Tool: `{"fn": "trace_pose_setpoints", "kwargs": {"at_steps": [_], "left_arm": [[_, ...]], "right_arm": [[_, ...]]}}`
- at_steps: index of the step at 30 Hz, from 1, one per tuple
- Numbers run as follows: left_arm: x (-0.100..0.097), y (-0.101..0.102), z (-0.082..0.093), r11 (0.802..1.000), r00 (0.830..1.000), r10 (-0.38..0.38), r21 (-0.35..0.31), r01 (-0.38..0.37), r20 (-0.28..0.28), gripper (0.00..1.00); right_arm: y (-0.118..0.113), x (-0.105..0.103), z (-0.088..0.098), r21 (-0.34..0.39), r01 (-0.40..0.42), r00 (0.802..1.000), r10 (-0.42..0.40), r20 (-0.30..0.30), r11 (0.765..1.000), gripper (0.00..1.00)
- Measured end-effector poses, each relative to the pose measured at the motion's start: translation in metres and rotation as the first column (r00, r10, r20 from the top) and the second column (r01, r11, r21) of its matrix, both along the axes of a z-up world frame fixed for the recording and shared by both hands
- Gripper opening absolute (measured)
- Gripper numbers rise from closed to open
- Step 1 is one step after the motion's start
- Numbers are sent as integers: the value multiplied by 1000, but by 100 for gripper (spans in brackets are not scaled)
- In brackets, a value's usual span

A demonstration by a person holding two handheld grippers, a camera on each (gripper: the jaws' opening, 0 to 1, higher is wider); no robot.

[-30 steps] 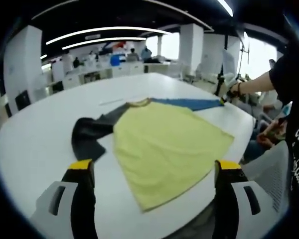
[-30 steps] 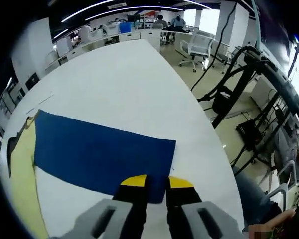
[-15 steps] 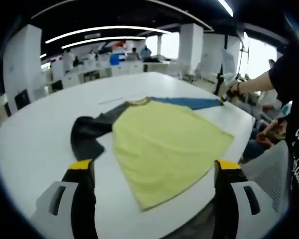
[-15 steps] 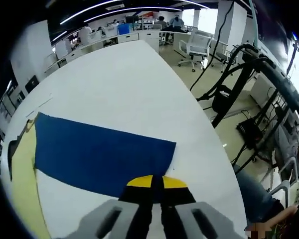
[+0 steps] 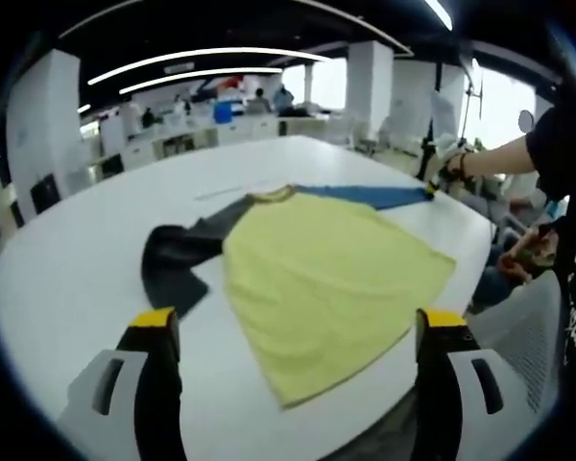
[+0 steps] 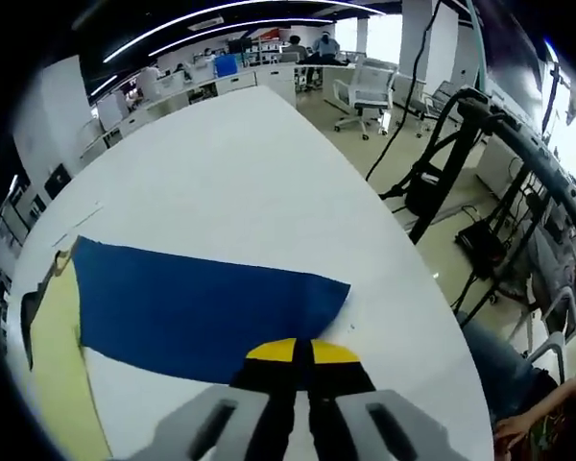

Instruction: Fold the garment on the visible template until the final outline fits inside the template.

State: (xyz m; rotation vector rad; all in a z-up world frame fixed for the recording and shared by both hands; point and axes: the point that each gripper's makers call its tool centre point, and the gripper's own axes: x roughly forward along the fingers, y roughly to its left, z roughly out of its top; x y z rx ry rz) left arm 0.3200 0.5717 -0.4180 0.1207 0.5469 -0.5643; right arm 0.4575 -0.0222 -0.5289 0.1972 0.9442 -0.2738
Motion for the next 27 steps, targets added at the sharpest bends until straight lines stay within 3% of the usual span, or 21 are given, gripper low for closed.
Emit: {"fn": "trace_pose_setpoints", "kwargs": {"at_steps": [4, 9, 15, 19, 27], "left_arm": [[1, 0, 2, 1000, 1000, 1, 0, -1, 0, 99], [4, 1, 5, 1000, 1000, 5, -31, -6, -16, 99], [3, 2, 3, 1000, 1000, -1, -15, 1, -28, 98], [2, 2, 1, 1000, 999, -8, -22, 8, -36, 98], [0, 3, -4, 999, 998, -32, -15, 31, -56, 97]], "right_arm": [[11, 3, 4, 10, -28, 1000, 28, 3, 1000, 0], [63, -8, 33, 9, -85, 996, 85, 26, 996, 0], [98, -1, 49, 8, -148, 988, 148, 41, 989, 0], [123, 13, 57, 17, -187, 981, 186, 59, 982, 0], [171, 43, 63, 1, -316, 946, 315, 74, 949, 0]]}}
